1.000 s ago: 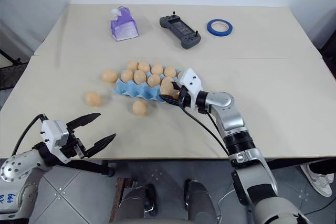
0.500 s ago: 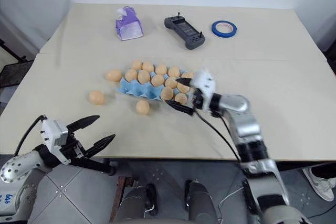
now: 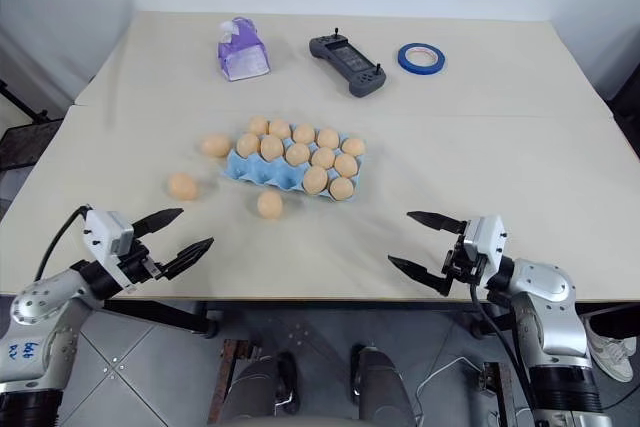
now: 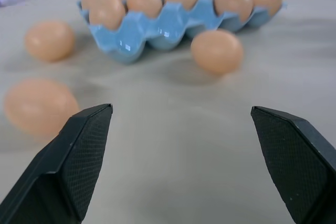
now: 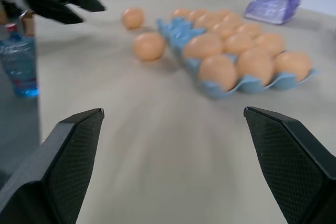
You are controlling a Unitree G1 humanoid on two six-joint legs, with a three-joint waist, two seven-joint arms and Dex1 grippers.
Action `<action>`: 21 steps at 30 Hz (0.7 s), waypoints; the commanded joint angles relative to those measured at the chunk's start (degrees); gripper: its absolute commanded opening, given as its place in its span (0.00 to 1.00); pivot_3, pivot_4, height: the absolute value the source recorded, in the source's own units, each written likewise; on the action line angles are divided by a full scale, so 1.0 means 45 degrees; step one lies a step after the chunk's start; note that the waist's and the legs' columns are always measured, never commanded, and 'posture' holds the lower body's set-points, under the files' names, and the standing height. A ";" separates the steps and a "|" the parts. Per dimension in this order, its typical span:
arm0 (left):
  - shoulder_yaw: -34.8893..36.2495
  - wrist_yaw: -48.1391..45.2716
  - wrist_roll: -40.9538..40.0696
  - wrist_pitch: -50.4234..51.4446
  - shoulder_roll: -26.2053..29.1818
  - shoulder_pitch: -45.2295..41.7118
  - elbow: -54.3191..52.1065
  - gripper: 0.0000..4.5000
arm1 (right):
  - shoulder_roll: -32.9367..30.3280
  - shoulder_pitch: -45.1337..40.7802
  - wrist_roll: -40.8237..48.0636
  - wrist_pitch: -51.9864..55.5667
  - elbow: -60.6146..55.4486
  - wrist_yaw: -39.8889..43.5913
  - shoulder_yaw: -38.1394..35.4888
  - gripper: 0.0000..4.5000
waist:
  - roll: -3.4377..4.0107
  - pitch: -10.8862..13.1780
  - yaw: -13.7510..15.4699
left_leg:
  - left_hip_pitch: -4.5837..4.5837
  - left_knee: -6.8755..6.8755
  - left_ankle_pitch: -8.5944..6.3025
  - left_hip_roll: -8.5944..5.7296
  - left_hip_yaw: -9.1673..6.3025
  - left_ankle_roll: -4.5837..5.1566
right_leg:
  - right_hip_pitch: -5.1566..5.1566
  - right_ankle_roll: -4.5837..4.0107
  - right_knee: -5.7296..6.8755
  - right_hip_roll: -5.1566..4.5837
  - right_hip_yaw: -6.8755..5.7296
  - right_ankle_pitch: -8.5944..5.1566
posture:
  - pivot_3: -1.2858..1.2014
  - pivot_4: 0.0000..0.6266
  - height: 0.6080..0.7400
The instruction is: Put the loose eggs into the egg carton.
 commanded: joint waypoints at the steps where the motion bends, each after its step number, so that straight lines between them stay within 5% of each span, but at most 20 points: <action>1: -0.0676 0.0255 -0.0065 0.0700 -0.0180 -0.0622 -0.0719 1.00 | 0.0064 -0.0044 -0.0024 -0.0447 -0.0531 -0.0125 0.0126 0.99 | -0.0001 -0.0001 0.0048 | 0.0001 0.0000 0.0000 -0.0001 0.0016 0.0001 | 0.0003 0.0000 -0.0005 -0.0003 0.0011 0.0000 | 0.52 0.24 1.00; 9: -0.3062 0.1320 0.1455 0.1237 -0.1450 -0.2692 0.0193 1.00 | 0.0210 -0.0278 -0.0036 -0.0284 -0.0774 -0.0715 0.0433 0.99 | -0.0005 -0.0004 0.0124 | 0.0021 -0.0018 -0.0017 -0.0026 0.0089 0.0024 | -0.0024 0.0164 0.0008 -0.0016 0.0097 0.0095 | 0.52 0.24 1.00; 21: -0.4026 0.4025 0.3211 0.1400 -0.3791 -0.3918 0.1842 1.00 | 0.0244 0.0031 0.0175 0.0421 -0.1826 -0.1311 0.0583 0.99 | -0.0001 -0.0009 0.0167 | 0.0052 0.0044 -0.0025 -0.0040 0.0097 0.0027 | -0.0017 0.0176 0.0081 -0.0027 0.0119 0.0103 | 0.52 0.24 1.00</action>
